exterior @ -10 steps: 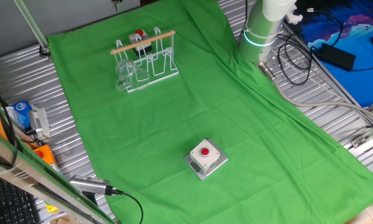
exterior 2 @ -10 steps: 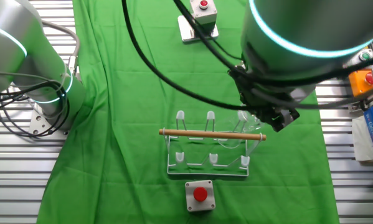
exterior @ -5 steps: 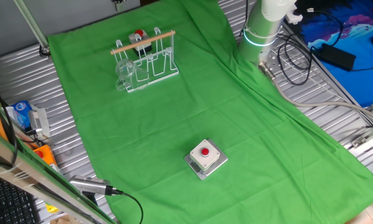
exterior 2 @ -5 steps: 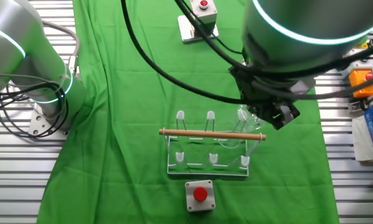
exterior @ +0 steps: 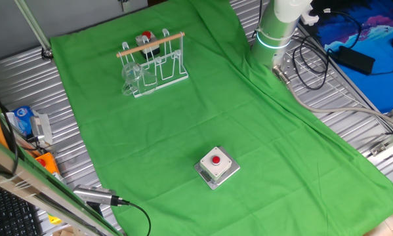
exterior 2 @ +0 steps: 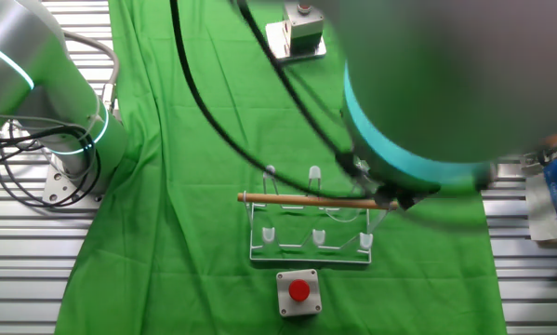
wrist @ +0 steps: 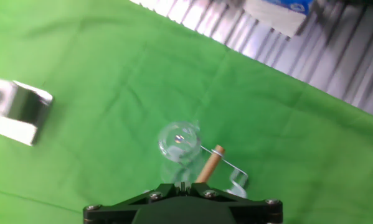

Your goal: Put the cup on the cup rack

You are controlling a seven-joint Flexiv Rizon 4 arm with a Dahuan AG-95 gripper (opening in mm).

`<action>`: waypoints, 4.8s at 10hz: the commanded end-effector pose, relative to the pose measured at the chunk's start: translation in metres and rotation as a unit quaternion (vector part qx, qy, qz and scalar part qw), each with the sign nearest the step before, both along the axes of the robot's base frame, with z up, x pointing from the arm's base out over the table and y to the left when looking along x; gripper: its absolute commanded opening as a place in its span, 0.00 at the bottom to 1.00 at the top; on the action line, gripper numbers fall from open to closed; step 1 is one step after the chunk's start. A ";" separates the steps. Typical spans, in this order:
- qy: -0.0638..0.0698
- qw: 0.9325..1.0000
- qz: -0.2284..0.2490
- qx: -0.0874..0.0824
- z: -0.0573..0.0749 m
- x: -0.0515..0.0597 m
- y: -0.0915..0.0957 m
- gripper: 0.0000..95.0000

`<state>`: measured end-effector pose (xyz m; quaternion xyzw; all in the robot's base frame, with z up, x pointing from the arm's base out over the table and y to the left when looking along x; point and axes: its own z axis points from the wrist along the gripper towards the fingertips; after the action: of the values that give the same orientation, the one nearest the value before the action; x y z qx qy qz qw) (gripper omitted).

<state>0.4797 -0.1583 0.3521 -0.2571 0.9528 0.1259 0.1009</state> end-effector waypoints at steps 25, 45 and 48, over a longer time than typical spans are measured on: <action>-0.032 0.999 0.011 0.026 -0.001 0.001 0.003 0.00; -0.014 0.999 0.028 0.010 -0.046 0.022 0.042 0.00; -0.023 0.998 0.052 0.009 -0.046 0.022 0.042 0.00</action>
<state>0.4997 -0.1163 0.3055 -0.3061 0.9352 0.1322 0.1195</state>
